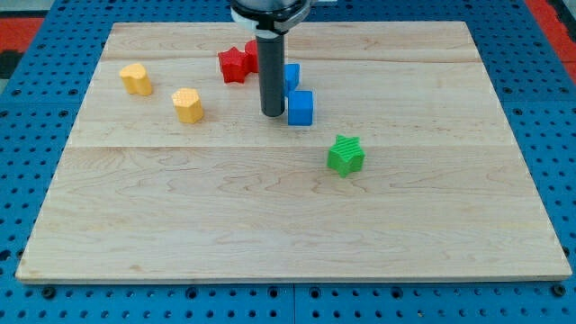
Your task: Move the yellow hexagon into the yellow heart
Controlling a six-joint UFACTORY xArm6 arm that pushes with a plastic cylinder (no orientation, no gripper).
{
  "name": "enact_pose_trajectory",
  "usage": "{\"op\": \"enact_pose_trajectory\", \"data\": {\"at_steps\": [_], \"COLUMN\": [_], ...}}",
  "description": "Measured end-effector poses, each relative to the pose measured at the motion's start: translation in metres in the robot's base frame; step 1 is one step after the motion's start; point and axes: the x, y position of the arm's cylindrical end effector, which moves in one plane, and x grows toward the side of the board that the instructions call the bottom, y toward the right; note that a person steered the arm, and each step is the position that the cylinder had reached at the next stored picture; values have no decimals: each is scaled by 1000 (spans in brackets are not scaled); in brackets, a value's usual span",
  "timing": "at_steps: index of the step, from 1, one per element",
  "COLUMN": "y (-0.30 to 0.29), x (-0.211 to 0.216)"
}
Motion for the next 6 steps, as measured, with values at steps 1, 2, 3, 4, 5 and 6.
{"op": "enact_pose_trajectory", "data": {"at_steps": [1,2,3,4,5,6], "y": [7,37,50,18,-51,-78], "x": [29,22,-6,15,28,-5]}}
